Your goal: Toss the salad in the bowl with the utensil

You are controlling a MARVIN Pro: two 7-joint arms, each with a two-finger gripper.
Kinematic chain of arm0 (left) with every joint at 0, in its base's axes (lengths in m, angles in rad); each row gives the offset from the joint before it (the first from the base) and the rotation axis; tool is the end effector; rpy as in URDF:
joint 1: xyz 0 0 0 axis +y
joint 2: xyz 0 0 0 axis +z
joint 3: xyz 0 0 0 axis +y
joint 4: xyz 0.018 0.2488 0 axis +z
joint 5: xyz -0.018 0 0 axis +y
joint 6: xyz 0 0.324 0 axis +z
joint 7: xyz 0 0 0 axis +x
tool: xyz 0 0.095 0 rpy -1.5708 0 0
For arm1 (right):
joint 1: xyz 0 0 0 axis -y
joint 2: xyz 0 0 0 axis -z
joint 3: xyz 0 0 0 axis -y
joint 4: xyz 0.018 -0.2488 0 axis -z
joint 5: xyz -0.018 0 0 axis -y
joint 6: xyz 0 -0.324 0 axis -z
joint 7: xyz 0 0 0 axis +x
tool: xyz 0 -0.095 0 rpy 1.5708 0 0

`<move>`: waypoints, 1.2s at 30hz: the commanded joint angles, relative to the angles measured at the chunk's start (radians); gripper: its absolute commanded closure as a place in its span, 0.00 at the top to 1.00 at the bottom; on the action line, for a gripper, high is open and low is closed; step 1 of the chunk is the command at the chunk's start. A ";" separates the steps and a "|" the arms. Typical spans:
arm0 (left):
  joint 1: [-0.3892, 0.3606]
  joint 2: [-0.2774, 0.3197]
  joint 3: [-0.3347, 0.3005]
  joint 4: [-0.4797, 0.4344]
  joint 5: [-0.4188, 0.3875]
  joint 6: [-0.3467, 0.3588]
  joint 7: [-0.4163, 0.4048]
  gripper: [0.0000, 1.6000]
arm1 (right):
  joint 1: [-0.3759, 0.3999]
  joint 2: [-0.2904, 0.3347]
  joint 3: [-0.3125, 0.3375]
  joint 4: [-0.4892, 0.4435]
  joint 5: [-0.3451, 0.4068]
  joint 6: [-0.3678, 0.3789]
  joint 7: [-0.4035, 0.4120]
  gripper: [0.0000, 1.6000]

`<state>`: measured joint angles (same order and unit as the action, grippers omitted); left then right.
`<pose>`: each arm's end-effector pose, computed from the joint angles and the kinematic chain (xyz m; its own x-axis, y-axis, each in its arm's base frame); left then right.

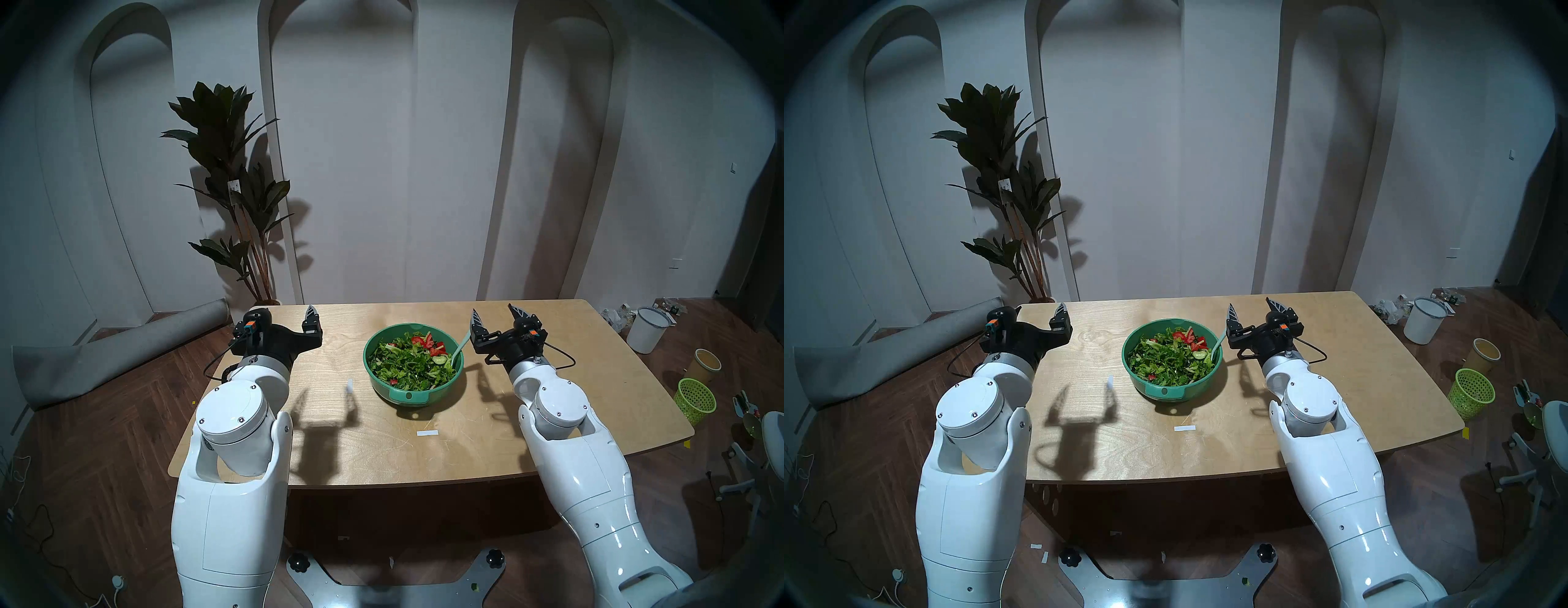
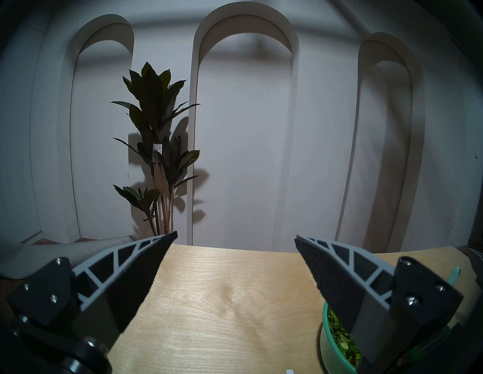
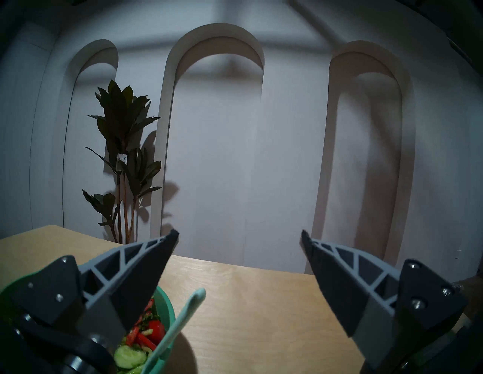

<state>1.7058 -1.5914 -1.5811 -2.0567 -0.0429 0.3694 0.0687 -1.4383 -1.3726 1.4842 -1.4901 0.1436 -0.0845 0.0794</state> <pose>0.3895 0.0071 -0.1566 0.0183 0.0592 0.9981 0.0669 -0.9961 0.0579 0.4672 -0.0144 -0.2348 -0.1243 0.0552 0.9907 0.1446 -0.9868 0.0731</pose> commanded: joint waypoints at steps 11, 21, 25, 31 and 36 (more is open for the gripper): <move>-0.009 -0.005 0.000 -0.021 0.001 -0.003 0.003 1.00 | 0.075 -0.089 -0.015 0.133 0.064 -0.163 0.008 1.00; -0.009 -0.007 -0.001 -0.022 0.003 -0.003 0.001 1.00 | -0.032 -0.111 -0.016 0.050 0.071 -0.163 -0.052 1.00; -0.009 -0.007 -0.001 -0.022 0.003 -0.003 0.001 1.00 | -0.065 -0.117 -0.004 0.010 0.068 -0.146 -0.095 1.00; -0.009 -0.008 -0.001 -0.022 0.004 -0.003 0.000 1.00 | -0.064 -0.088 -0.014 -0.049 0.044 -0.014 -0.134 1.00; -0.010 -0.009 -0.002 -0.021 0.005 -0.003 -0.001 1.00 | -0.020 -0.066 -0.027 -0.047 0.031 0.062 -0.109 1.00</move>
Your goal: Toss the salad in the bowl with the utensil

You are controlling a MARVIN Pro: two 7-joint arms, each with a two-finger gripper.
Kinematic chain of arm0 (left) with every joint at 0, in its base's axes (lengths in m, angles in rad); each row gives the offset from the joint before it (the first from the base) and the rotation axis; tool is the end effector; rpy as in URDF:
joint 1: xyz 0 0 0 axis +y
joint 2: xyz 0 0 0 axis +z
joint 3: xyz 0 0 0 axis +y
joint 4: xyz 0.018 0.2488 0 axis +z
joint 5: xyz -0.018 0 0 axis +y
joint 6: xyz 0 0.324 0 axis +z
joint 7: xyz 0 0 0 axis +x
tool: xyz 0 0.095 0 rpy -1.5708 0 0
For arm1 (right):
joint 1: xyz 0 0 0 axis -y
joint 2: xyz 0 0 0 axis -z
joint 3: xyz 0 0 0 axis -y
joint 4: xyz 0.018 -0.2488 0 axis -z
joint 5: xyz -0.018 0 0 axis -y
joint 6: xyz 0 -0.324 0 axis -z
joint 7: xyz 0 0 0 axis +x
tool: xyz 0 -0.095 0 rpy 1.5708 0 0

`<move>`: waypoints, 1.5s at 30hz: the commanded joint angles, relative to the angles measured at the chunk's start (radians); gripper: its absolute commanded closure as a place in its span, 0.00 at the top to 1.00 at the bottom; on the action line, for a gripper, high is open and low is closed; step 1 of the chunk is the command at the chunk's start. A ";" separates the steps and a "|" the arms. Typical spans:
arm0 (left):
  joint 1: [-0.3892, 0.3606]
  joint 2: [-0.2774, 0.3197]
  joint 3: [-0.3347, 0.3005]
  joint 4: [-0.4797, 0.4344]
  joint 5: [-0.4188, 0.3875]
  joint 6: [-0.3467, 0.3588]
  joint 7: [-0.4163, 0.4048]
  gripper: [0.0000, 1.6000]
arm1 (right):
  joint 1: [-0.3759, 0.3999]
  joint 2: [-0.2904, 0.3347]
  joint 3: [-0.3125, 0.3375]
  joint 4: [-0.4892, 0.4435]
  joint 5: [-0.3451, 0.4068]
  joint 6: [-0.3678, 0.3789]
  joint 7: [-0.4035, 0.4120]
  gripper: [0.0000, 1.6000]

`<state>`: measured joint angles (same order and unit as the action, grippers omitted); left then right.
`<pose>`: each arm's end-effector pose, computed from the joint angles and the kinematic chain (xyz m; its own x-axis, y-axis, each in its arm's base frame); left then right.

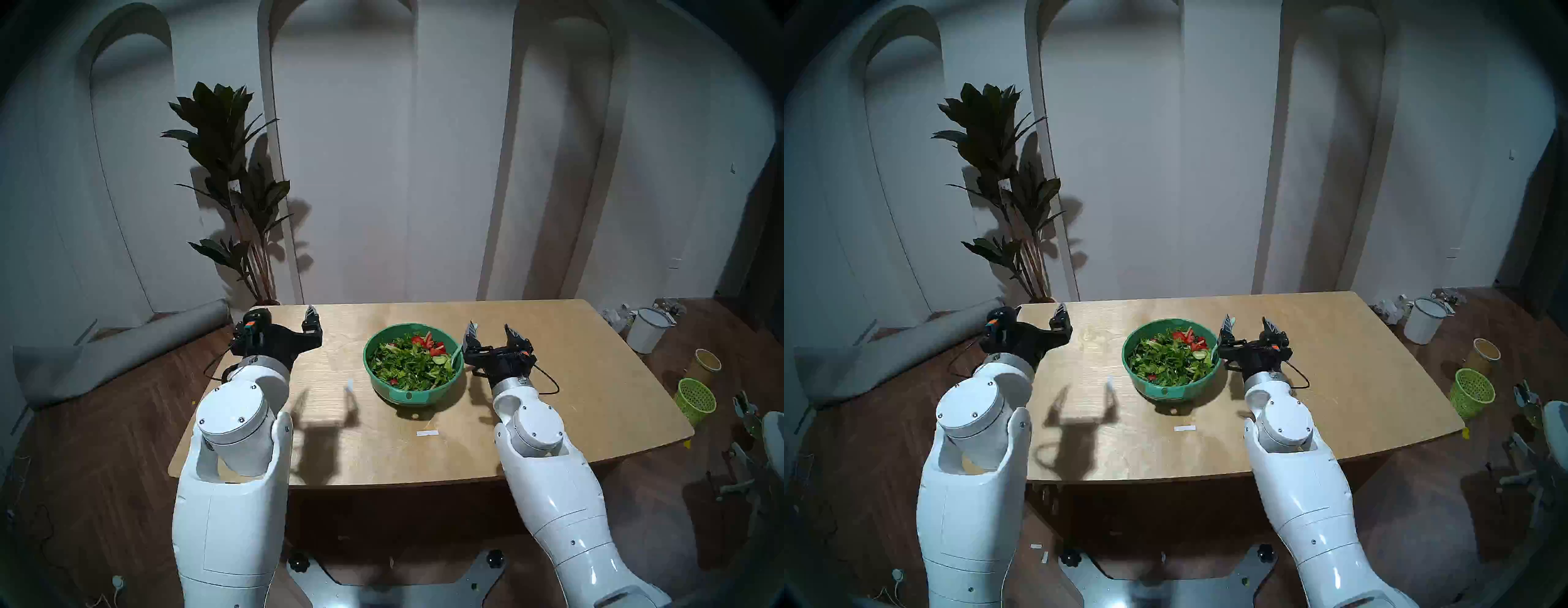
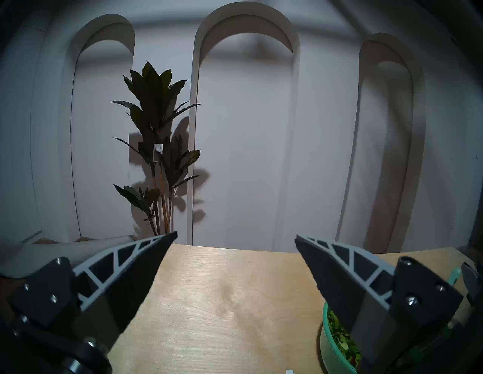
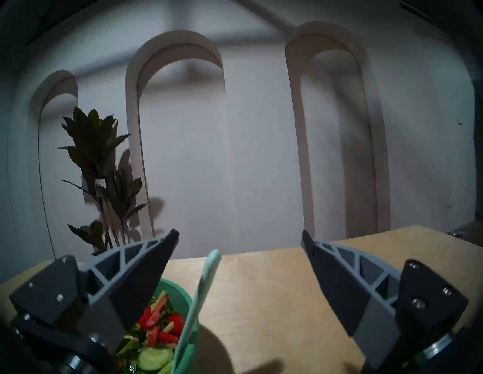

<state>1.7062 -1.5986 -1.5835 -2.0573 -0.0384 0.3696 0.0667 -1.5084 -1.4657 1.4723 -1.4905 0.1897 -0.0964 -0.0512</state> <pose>0.3894 0.0073 -0.1566 0.0181 0.0619 0.9979 0.0698 -0.9957 0.0605 0.4503 0.0054 -0.2669 -0.0611 -0.0844 0.9946 0.0356 -0.9960 -0.0824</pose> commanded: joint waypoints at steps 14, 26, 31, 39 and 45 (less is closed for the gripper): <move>-0.010 -0.003 0.000 -0.021 0.002 -0.003 0.000 1.00 | 0.142 0.023 -0.015 0.073 -0.004 0.106 0.048 1.00; -0.010 -0.005 -0.001 -0.020 0.003 -0.003 -0.002 1.00 | 0.201 -0.002 -0.040 0.181 0.004 0.066 0.068 1.00; -0.010 -0.005 -0.001 -0.020 0.004 -0.003 -0.002 1.00 | 0.234 -0.014 -0.051 0.229 0.008 0.053 0.071 1.00; -0.010 -0.007 -0.002 -0.021 0.005 -0.003 -0.004 1.00 | 0.237 -0.018 -0.053 0.234 0.009 0.035 0.056 1.00; -0.010 -0.008 -0.002 -0.021 0.006 -0.003 -0.004 1.00 | 0.207 -0.011 -0.048 0.202 0.010 0.036 0.035 1.00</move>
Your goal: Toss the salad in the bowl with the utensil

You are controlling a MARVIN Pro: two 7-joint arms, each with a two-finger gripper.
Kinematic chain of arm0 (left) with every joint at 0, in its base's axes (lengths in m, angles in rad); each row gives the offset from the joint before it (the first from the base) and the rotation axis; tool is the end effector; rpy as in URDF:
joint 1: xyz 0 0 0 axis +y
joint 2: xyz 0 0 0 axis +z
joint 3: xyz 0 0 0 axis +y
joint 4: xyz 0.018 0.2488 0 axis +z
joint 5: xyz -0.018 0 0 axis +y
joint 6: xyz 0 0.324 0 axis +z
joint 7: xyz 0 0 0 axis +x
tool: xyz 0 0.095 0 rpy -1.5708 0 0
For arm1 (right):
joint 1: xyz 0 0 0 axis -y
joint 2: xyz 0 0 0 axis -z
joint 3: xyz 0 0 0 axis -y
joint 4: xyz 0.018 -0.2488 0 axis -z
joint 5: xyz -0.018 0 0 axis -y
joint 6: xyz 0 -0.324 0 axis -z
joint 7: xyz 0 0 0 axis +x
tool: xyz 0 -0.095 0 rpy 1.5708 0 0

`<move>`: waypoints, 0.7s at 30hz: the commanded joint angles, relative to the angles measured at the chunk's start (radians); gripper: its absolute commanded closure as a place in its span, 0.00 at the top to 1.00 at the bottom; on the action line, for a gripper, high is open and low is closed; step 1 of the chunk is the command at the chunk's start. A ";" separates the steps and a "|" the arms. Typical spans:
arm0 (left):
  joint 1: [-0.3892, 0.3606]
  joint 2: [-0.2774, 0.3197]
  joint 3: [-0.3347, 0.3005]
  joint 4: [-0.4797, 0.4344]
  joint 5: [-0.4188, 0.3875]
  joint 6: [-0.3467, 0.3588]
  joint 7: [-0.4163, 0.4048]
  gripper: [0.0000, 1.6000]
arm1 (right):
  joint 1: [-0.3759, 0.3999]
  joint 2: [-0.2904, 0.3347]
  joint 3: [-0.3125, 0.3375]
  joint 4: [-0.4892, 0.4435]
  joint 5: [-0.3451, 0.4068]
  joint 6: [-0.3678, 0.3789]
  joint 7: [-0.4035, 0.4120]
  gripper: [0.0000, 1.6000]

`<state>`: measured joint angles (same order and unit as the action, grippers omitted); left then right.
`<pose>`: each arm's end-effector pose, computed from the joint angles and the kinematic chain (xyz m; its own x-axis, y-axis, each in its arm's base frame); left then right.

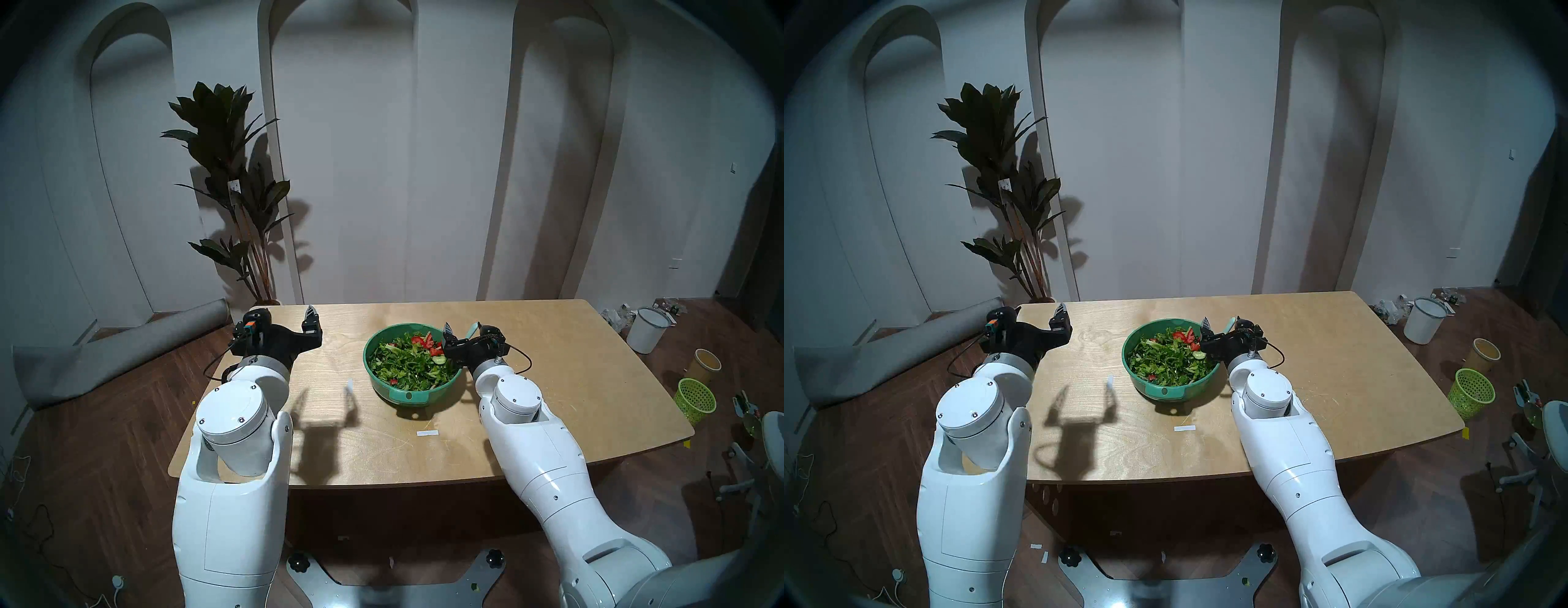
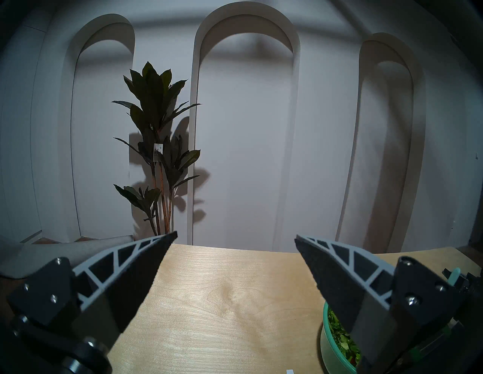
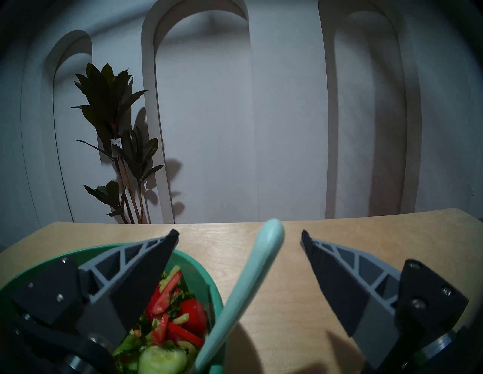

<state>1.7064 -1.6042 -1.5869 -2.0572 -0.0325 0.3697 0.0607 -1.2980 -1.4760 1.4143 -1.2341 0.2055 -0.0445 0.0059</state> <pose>0.3894 0.0078 -0.1568 0.0184 0.0616 0.9979 0.0699 -0.9957 0.0601 0.4979 0.0252 -0.2806 0.0425 -0.0681 0.9968 0.1154 -0.9907 -0.0726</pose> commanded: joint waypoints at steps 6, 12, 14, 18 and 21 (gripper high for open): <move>-0.010 -0.003 0.001 -0.021 0.001 -0.003 0.001 1.00 | -0.043 0.000 0.018 -0.103 -0.005 -0.004 -0.043 1.00; -0.010 -0.004 0.000 -0.021 0.002 -0.002 0.000 1.00 | -0.077 -0.003 0.020 -0.142 -0.001 0.006 -0.054 1.00; -0.010 -0.004 0.000 -0.021 0.002 -0.002 0.000 1.00 | -0.078 -0.003 0.019 -0.143 -0.002 0.007 -0.055 1.00; -0.010 -0.004 0.000 -0.021 0.003 -0.002 0.000 1.00 | -0.064 0.000 0.018 -0.127 -0.006 0.003 -0.053 1.00; -0.010 -0.005 0.000 -0.021 0.003 -0.003 -0.001 1.00 | -0.049 0.002 0.017 -0.118 -0.009 0.003 -0.054 1.00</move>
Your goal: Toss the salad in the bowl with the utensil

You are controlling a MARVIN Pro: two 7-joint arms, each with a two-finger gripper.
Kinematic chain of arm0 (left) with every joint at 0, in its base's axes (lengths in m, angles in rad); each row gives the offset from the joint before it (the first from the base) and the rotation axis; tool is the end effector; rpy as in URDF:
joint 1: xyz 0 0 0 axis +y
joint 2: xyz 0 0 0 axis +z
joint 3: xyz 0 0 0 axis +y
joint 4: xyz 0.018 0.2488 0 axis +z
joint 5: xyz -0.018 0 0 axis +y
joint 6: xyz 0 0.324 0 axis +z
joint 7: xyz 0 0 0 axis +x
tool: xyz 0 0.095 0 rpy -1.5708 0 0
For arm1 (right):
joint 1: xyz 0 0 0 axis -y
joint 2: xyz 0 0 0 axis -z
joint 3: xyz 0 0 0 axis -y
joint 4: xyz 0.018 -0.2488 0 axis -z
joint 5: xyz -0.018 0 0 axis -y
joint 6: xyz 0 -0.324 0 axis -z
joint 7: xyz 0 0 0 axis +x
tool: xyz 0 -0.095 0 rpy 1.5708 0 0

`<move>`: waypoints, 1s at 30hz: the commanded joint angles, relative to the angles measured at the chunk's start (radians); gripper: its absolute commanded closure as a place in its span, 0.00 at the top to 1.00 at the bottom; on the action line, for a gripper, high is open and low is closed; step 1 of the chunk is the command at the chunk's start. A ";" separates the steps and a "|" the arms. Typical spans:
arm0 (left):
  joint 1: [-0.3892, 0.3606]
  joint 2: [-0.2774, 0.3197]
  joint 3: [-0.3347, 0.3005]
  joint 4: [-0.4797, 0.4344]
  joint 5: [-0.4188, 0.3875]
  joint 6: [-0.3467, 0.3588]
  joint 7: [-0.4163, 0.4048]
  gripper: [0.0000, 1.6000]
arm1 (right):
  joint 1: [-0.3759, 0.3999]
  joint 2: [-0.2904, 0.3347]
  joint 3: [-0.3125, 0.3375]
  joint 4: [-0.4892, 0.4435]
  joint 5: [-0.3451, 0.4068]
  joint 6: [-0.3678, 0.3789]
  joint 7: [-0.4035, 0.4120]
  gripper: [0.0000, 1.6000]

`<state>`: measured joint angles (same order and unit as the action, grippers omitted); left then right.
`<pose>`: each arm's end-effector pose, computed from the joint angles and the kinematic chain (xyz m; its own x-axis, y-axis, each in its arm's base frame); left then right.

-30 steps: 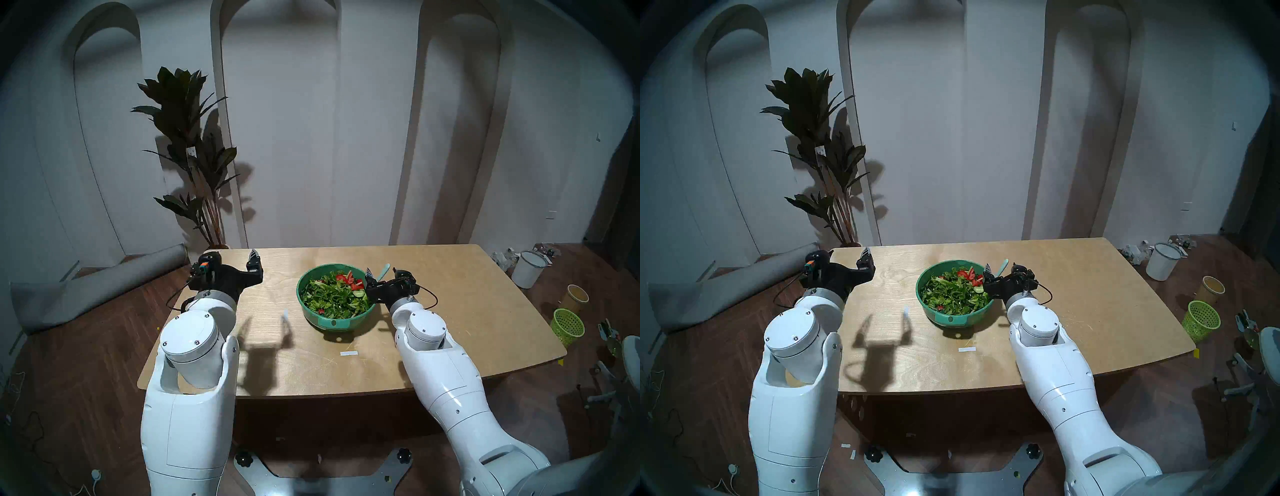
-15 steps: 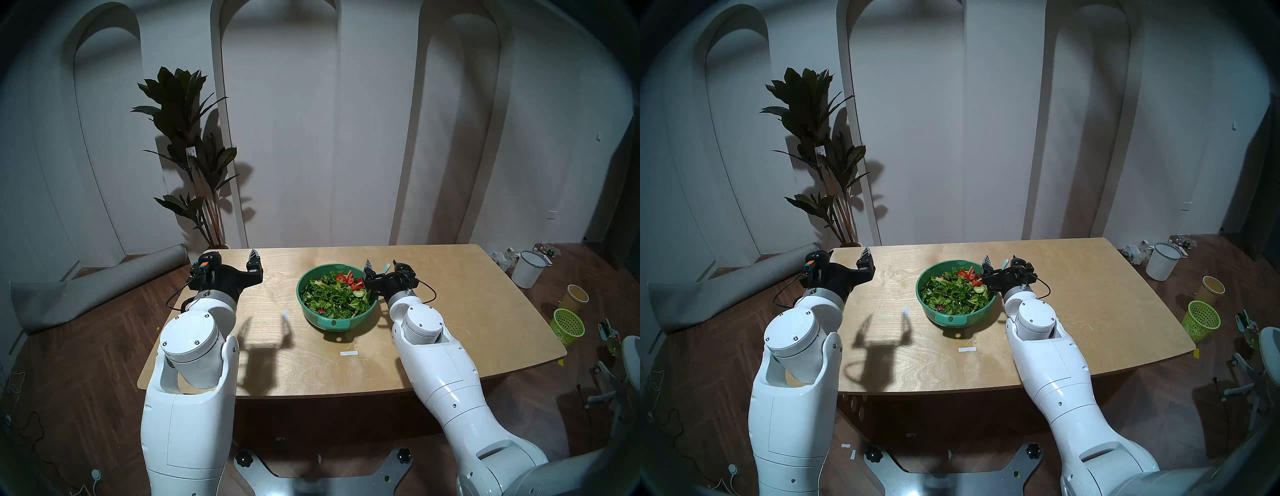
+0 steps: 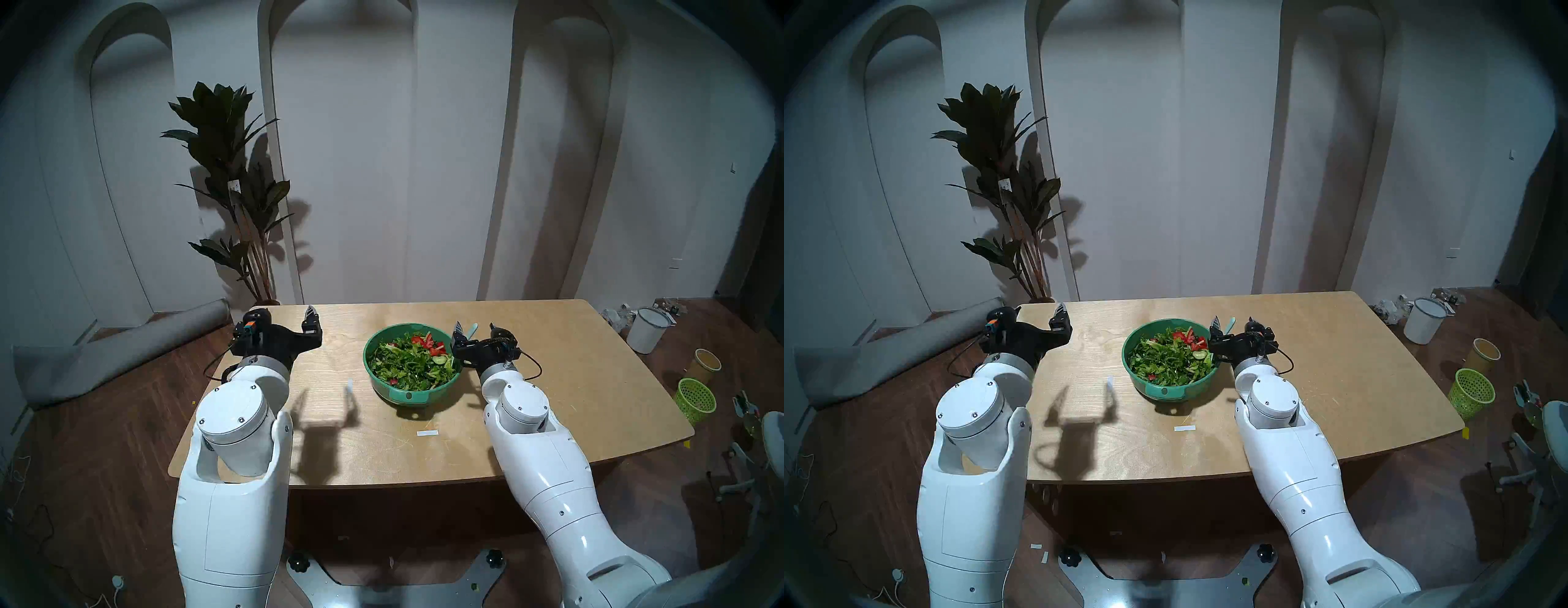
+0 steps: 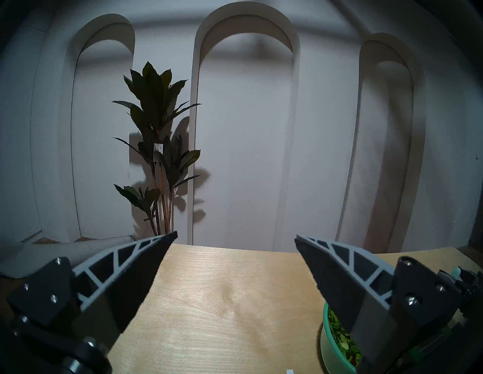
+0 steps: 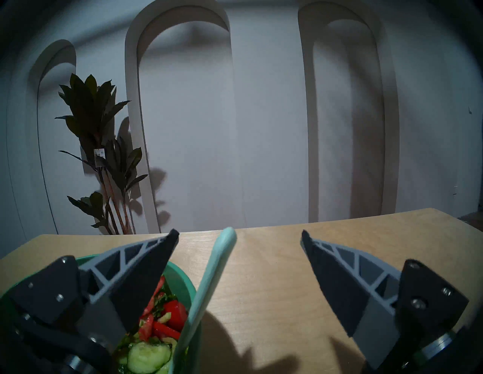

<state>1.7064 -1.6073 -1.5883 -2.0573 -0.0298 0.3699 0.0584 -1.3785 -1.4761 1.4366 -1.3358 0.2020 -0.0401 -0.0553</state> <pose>0.3893 0.0079 -0.1568 0.0185 0.0620 0.9979 0.0704 -0.9957 0.0605 0.4806 0.0162 -0.2776 0.0241 -0.0817 0.9964 0.0476 -0.9954 -0.0828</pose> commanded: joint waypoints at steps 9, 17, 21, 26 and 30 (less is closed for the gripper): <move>-0.010 -0.002 0.001 -0.021 0.001 -0.003 0.001 1.00 | 0.030 -0.010 0.002 -0.014 0.007 -0.040 0.013 0.00; -0.010 -0.002 0.001 -0.021 0.001 -0.003 0.001 1.00 | 0.008 -0.017 0.013 -0.061 0.026 -0.089 0.027 0.00; -0.010 -0.002 0.001 -0.021 0.001 -0.003 0.000 1.00 | -0.002 -0.019 0.016 -0.084 0.037 -0.096 0.035 0.00; -0.010 -0.002 0.001 -0.021 0.001 -0.003 0.000 1.00 | -0.021 -0.010 0.019 -0.105 0.058 -0.117 0.070 0.00; -0.010 -0.002 0.001 -0.021 0.001 -0.003 0.000 1.00 | -0.033 0.006 0.018 -0.127 0.066 -0.125 0.103 0.00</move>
<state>1.7065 -1.6093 -1.5895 -2.0574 -0.0273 0.3699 0.0562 -1.3992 -1.4881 1.4561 -1.4027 0.2540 -0.1298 0.0027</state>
